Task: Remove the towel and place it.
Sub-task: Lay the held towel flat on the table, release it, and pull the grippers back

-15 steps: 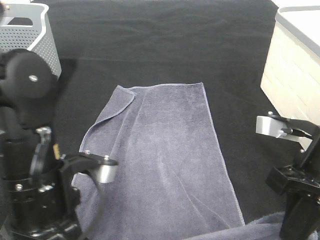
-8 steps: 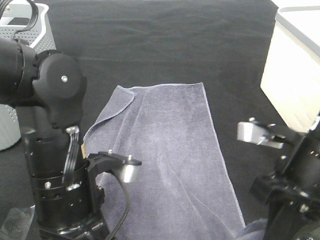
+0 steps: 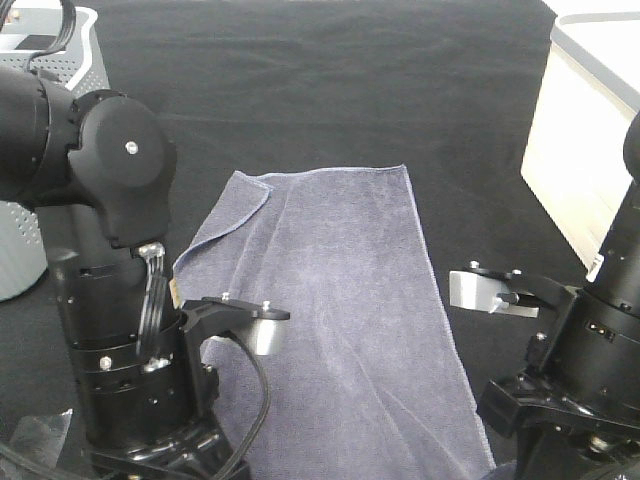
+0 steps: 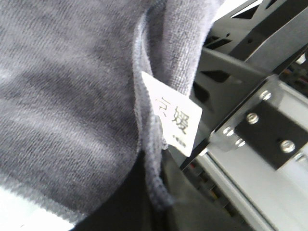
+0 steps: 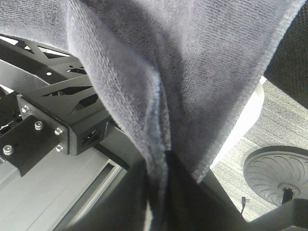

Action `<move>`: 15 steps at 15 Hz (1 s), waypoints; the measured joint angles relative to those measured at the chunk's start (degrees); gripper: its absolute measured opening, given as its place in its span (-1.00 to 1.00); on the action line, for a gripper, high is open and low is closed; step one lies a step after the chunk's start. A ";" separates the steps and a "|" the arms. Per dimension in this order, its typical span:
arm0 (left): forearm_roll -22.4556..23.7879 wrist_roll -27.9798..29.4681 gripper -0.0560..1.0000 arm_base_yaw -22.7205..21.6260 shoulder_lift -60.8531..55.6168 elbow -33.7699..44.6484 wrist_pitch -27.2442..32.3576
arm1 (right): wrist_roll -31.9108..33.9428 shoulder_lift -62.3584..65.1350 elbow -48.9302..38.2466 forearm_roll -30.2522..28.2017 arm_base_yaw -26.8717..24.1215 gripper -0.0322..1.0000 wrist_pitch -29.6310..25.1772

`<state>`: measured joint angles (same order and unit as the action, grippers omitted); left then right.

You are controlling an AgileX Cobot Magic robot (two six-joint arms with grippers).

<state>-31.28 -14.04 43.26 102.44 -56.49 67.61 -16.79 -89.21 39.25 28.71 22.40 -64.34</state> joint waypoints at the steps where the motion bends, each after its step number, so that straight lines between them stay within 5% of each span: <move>1: -1.20 0.00 -0.86 0.00 0.00 0.00 -0.74 | 0.06 0.00 0.00 0.00 0.00 -0.55 0.00; 4: -3.38 0.29 -0.19 0.00 0.00 0.00 -2.35 | 1.49 0.00 0.00 0.00 0.00 0.23 0.00; 6: -3.50 0.86 0.14 0.00 0.00 0.00 -2.35 | 1.55 0.00 0.00 -0.23 0.00 0.42 0.00; 8: -3.55 0.97 0.41 0.00 0.00 -0.11 -2.29 | 1.55 0.00 0.00 -0.34 0.00 0.45 0.00; 11: -2.64 0.63 0.46 0.00 0.00 -2.64 -2.29 | 1.60 0.00 3.27 -2.52 0.00 0.47 0.06; 15: 9.97 4.76 0.47 -0.80 0.00 -9.74 -2.41 | 4.13 -0.06 11.86 -5.96 -6.19 0.47 2.52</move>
<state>-21.31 -9.28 42.46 102.44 -66.23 65.20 -12.66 -89.27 51.11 22.75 16.21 -61.82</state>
